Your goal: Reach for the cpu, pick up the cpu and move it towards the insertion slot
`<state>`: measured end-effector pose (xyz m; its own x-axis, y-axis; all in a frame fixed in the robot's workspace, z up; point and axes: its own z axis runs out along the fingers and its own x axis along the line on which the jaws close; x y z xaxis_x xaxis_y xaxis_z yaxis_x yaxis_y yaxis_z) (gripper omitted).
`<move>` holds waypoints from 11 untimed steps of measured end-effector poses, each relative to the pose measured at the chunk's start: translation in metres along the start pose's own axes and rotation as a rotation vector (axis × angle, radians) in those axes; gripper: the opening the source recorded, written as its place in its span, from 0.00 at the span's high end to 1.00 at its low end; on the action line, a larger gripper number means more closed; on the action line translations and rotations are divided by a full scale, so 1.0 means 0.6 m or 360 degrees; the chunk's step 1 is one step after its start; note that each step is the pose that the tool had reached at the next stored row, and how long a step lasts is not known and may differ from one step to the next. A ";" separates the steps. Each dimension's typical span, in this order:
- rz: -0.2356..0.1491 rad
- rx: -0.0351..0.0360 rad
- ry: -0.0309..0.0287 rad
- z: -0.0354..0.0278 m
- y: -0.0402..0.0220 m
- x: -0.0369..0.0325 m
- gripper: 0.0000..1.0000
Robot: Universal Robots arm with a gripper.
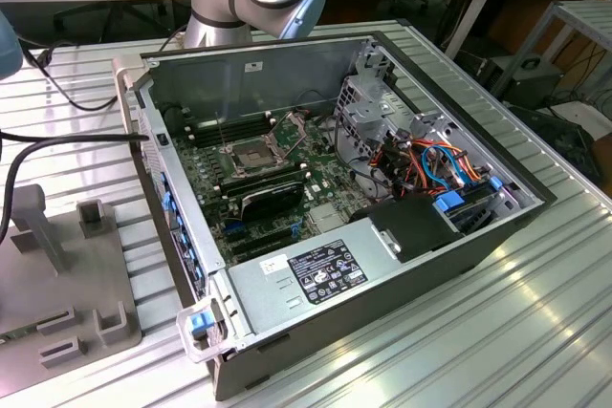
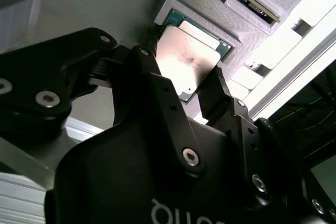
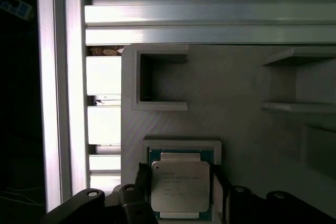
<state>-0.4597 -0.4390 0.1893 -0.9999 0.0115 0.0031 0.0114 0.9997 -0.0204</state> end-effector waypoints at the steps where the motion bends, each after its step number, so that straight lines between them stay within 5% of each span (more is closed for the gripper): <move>1: 0.0000 0.0000 0.00000 -0.001 0.000 0.000 0.44; 6: 0.0000 0.0000 0.00002 -0.007 0.000 0.000 0.45; 11: 0.0000 0.0000 -0.00002 -0.027 -0.001 0.000 0.45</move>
<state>-0.4597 -0.4390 0.2056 -0.9999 0.0115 0.0030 0.0114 0.9997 -0.0203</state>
